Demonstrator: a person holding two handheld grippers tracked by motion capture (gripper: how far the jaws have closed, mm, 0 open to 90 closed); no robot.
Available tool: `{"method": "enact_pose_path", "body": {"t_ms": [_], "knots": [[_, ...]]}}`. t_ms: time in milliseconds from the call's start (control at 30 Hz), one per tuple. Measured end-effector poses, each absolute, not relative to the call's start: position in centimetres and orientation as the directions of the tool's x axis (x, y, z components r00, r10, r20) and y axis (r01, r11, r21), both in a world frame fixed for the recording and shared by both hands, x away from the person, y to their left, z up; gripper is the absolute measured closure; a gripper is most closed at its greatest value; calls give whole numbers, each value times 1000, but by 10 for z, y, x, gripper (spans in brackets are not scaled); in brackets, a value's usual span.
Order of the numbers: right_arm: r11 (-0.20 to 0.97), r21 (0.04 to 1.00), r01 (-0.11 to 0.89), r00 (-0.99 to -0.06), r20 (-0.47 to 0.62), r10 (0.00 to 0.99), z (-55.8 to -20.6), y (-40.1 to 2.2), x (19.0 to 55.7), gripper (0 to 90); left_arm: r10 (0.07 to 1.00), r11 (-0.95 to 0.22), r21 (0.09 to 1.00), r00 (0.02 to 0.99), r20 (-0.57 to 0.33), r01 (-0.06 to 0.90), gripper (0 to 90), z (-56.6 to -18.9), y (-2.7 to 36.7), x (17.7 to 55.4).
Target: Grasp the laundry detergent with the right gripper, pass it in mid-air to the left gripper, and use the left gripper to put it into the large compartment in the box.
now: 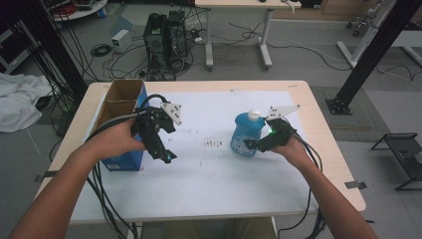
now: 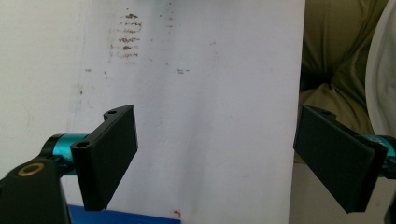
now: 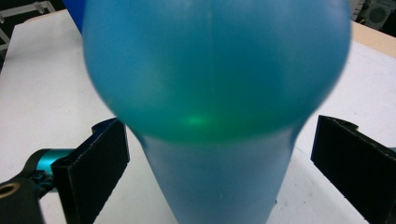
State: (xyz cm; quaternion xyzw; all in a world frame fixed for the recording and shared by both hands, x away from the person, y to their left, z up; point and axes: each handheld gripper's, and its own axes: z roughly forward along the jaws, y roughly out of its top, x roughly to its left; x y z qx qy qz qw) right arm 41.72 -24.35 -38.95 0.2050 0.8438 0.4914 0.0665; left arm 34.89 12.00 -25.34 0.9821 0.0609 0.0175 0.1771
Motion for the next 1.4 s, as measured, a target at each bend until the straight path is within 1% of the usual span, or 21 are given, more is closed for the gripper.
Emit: {"method": "enact_pose_path", "body": {"t_ms": [400,467,500,567,600,633,667,800,933,1033,1167,1200,1267,1400], "knots": [[419,865,275,-904,84,419,-392,-239,417,34,125,-932,344,992,8,115,137,-254,120,349],[416,863,286,-900,93,427,-392,-239,416,50,124,-933,341,992,7,114,137,-254,120,350],[416,869,269,-903,76,424,-393,-239,417,52,125,-933,342,992,7,115,137,-254,120,350],[413,869,274,-902,84,423,-393,-239,417,55,124,-933,342,992,7,114,137,-254,120,350],[408,868,281,-900,91,427,-393,-239,417,71,125,-932,345,992,6,116,137,-254,120,349],[406,876,260,-905,75,418,-394,-239,417,120,124,-934,339,992,8,114,137,-253,120,349],[400,881,252,-910,76,408,-394,-240,417,148,124,-931,346,992,9,113,137,-254,120,349],[404,876,263,-907,82,412,-395,-239,417,148,131,-931,345,991,1,122,137,-254,121,349],[405,878,253,-908,71,413,-395,-239,417,150,129,-932,342,992,6,119,137,-254,121,349],[406,878,254,-909,73,411,-395,-239,416,185,131,-930,346,991,4,121,137,-255,121,349],[405,882,242,-910,61,410,-396,-238,416,188,123,-933,342,992,6,114,137,-255,121,350],[409,881,237,-914,60,401,-396,-239,416,270,122,-934,340,993,2,114,137,-254,121,349],[406,882,239,-914,63,401,-396,-239,415,270,131,-928,353,991,-1,123,137,-255,121,348],[410,882,230,-914,52,402,-397,-238,416,270,122,-934,338,993,7,112,137,-254,122,349]]}}
